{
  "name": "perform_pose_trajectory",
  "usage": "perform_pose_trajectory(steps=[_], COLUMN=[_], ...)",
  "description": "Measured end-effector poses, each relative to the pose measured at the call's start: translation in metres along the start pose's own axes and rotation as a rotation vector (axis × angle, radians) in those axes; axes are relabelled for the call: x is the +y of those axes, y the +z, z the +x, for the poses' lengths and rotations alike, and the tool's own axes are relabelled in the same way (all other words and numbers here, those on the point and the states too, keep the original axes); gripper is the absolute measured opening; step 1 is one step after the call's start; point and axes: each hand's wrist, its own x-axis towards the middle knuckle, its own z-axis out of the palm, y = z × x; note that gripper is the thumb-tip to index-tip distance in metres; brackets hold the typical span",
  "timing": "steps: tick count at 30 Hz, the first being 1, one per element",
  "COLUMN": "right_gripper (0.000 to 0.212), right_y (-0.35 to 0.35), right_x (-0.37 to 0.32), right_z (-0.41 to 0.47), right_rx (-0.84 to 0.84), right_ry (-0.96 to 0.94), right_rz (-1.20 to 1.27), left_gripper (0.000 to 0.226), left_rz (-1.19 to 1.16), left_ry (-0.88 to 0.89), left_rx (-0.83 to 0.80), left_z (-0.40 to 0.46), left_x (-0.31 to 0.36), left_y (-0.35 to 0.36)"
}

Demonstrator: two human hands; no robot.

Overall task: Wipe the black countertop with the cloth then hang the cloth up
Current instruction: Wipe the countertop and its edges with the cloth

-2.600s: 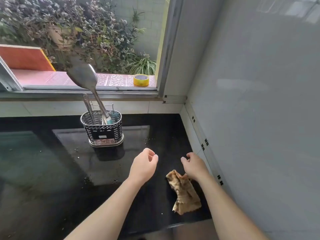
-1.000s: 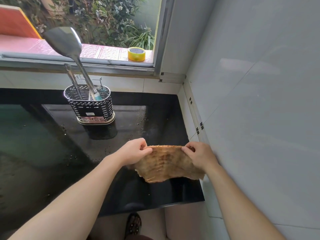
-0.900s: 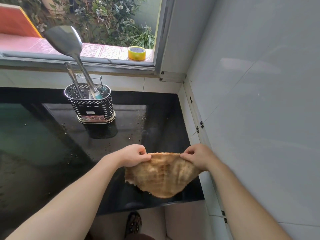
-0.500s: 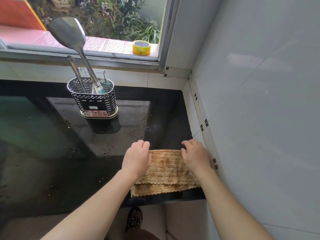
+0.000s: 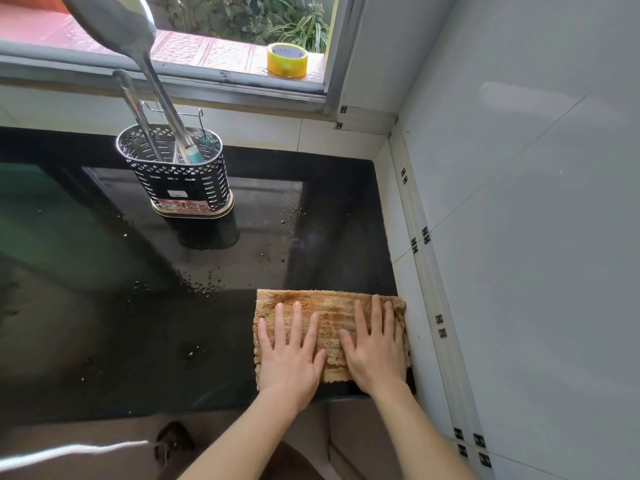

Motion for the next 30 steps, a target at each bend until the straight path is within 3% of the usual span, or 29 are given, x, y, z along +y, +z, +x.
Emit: perform_pose_trajectory(steps=[6, 11, 16, 21, 30], right_gripper=[0.076, 0.050, 0.067, 0.068, 0.082], right_y=[0.002, -0.014, 0.009, 0.023, 0.029], right_x=[-0.001, -0.018, -0.026, -0.026, -0.043], right_z=[-0.011, -0.005, -0.013, -0.027, -0.034], right_rx=[-0.025, 0.218, 0.135, 0.284, 0.125], right_ry=[0.027, 0.144, 0.205, 0.240, 0.393], right_rz=[0.046, 0.152, 0.077, 0.084, 0.055], left_gripper=[0.071, 0.070, 0.070, 0.071, 0.070], left_rz=[0.013, -0.120, -0.071, -0.116, -0.151], left_ry=[0.036, -0.073, -0.047, -0.069, -0.207], left_rx=[-0.011, 0.065, 0.057, 0.103, 0.037], left_z=[-0.010, -0.005, 0.005, -0.010, -0.014], left_x=[-0.001, 0.006, 0.004, 0.005, 0.022], left_y=[0.002, -0.013, -0.007, 0.016, 0.012])
